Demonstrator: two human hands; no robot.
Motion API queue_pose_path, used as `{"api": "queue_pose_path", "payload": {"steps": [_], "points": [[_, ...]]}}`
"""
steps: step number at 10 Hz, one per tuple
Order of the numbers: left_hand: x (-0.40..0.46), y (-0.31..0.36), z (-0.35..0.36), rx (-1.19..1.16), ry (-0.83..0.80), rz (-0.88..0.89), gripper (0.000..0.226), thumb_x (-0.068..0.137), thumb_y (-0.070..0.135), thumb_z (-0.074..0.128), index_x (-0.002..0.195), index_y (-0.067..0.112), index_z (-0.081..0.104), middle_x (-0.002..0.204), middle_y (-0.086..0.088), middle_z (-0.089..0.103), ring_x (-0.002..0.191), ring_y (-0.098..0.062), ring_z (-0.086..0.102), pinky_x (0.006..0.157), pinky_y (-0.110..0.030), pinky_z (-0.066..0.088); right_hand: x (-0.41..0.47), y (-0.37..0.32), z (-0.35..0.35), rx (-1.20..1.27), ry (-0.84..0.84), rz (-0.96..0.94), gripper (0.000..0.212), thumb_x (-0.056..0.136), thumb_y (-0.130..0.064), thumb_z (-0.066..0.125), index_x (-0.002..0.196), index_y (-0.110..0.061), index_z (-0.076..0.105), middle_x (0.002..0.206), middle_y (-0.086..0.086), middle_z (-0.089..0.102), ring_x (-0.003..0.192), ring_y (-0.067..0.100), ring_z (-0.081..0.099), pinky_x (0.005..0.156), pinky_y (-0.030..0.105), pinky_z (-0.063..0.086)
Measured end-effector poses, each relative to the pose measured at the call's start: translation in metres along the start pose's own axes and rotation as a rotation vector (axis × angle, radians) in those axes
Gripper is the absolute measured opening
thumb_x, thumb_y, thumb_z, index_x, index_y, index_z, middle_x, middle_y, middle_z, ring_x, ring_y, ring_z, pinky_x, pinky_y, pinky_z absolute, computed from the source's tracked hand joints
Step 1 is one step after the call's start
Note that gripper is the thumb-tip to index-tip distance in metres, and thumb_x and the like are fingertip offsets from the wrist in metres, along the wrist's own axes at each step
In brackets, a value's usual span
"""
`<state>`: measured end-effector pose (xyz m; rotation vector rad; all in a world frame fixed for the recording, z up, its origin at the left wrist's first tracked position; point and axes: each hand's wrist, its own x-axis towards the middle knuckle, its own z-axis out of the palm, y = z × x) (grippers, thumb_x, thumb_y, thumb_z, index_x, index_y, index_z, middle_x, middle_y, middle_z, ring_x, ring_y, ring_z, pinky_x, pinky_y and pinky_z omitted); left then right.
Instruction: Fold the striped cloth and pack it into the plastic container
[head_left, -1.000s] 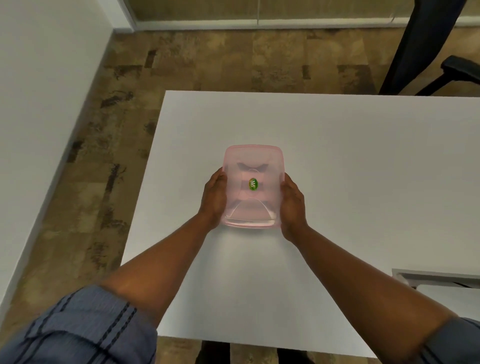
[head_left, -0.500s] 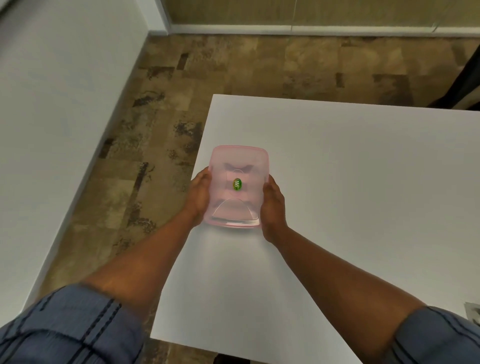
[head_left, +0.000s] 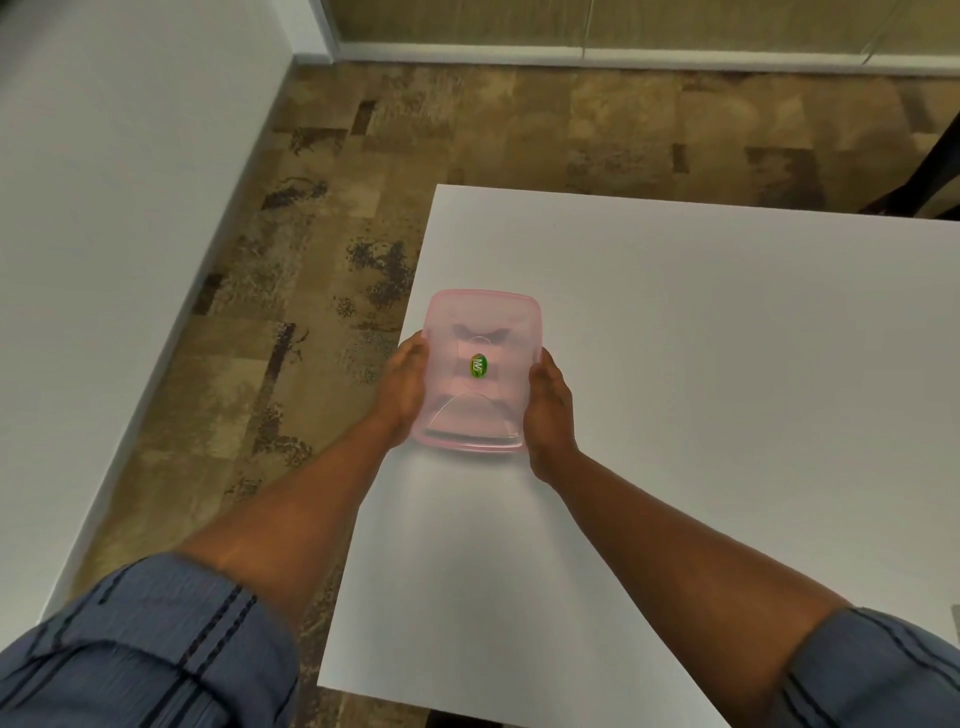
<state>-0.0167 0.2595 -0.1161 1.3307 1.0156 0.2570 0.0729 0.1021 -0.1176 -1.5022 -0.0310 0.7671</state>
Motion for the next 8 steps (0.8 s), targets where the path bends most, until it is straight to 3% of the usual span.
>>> {"api": "queue_pose_path", "payload": {"steps": [1,2,3,4,5,8], "points": [[-0.005,0.009,0.003,0.033,0.079,0.027,0.051,0.101,0.045,0.046,0.142,0.016,0.052,0.142,-0.009,0.058,0.130,-0.026,0.055,0.114,-0.047,0.041,-0.004,-0.009,-0.007,-0.039,0.003,0.033,0.053,0.105,-0.042,0.042,0.154,-0.023,0.039,0.160,-0.004,0.039,0.143,0.007,0.037,0.121,0.036,0.029],[-0.020,0.022,0.008,0.322,0.216,0.201,0.051,0.106,0.039,0.039,0.148,0.010,0.044,0.151,-0.012,0.048,0.139,-0.026,0.045,0.117,-0.039,0.033,-0.011,-0.021,-0.023,-0.150,0.021,-0.023,0.051,0.109,-0.033,0.036,0.158,-0.021,0.029,0.165,-0.008,0.028,0.146,0.002,0.027,0.117,0.022,0.021],[-0.035,0.029,0.025,0.769,0.178,0.533,0.058,0.103,0.040,0.034,0.148,0.005,0.043,0.155,-0.016,0.043,0.145,-0.031,0.037,0.121,-0.045,0.029,-0.017,-0.034,-0.044,-0.266,0.048,-0.113,0.051,0.109,-0.032,0.035,0.158,-0.019,0.029,0.165,-0.006,0.029,0.151,0.008,0.025,0.122,0.025,0.018],[-0.059,0.046,0.070,0.969,0.127,0.698,0.059,0.103,0.040,0.027,0.152,0.009,0.038,0.161,-0.011,0.035,0.151,-0.029,0.028,0.124,-0.042,0.018,-0.026,-0.058,-0.073,-0.391,0.071,-0.191,0.052,0.108,-0.035,0.036,0.156,-0.016,0.033,0.164,-0.002,0.032,0.151,0.011,0.027,0.123,0.028,0.020],[-0.084,0.077,0.119,1.044,0.111,0.766,0.058,0.105,0.039,0.025,0.158,0.016,0.023,0.167,-0.004,0.019,0.155,-0.024,0.012,0.123,-0.035,0.000,-0.035,-0.094,-0.101,-0.621,0.111,-0.359,0.053,0.109,-0.037,0.032,0.157,-0.015,0.031,0.165,0.002,0.030,0.153,0.015,0.025,0.125,0.032,0.019],[-0.145,0.236,0.203,1.120,0.244,1.099,0.063,0.106,0.036,0.027,0.160,0.009,0.008,0.169,-0.010,0.004,0.156,-0.026,-0.003,0.126,-0.043,0.002,-0.061,-0.268,-0.170,-1.037,0.296,-0.885,0.060,0.105,-0.035,0.026,0.158,-0.006,0.023,0.167,0.013,0.022,0.155,0.028,0.016,0.124,0.045,0.021]]}}
